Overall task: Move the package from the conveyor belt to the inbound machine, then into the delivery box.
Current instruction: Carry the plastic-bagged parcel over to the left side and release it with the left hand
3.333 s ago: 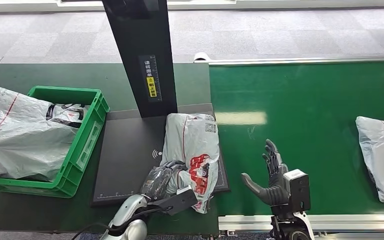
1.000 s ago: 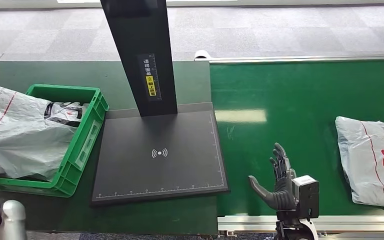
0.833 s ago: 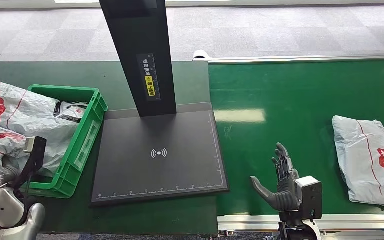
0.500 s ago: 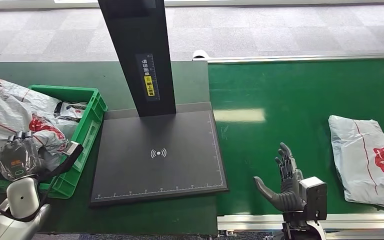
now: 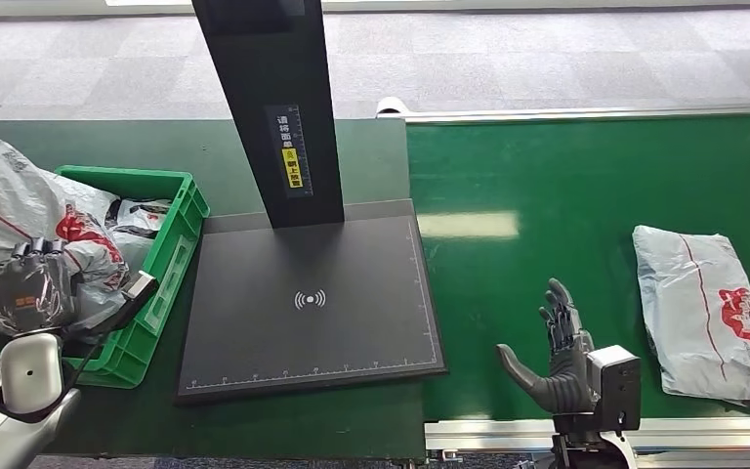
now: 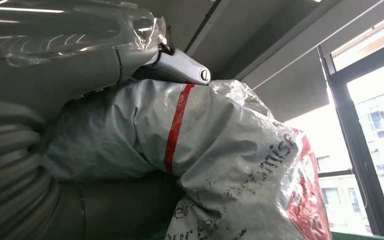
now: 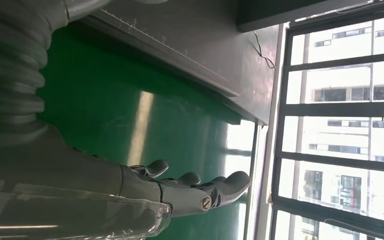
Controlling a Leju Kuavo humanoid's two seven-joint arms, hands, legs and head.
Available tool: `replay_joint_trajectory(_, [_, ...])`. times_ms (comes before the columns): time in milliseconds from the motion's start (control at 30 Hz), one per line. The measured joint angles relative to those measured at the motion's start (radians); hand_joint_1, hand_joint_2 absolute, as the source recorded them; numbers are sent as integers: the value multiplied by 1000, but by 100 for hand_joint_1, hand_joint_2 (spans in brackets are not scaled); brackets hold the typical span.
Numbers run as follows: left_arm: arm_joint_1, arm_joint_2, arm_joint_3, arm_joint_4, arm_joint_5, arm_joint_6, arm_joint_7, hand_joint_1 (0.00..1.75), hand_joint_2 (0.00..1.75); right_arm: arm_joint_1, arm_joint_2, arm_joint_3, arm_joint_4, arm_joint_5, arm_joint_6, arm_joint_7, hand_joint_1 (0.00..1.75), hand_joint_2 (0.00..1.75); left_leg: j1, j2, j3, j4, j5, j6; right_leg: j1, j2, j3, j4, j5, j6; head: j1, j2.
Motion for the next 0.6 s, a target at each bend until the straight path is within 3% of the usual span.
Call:
replay_joint_trajectory(133, [23, -49, 6, 10, 0, 0, 0, 175, 175, 0, 2, -2, -2, 9, 3, 0, 0, 175, 0, 0, 0, 0, 0, 0, 0, 0, 0, 0, 0, 0, 0, 0])
replay_joint_trajectory(300, [97, -123, 125, 0, 0, 11, -1, 175, 175, 1, 9, -5, -2, 27, 11, 1, 0, 175, 0, 2, 0, 0, 0, 0, 0, 1, -1, 0, 0, 0, 0, 0])
replay_joint_trajectory(400, [125, -139, 190, -7, 0, -12, 0, 175, 175, 1, 10, -6, -3, 32, 12, 0, 0, 175, 0, 1, 0, 0, 0, 0, 0, 1, -1, 0, 0, 0, 0, 0])
replay_joint_trajectory(600, [138, -151, 226, -7, 0, -60, -1, 175, 175, 1, 10, -9, -4, 33, 12, 0, 0, 175, 0, 1, 0, 0, 0, 0, 0, 1, 0, 0, 0, 0, 0, 0])
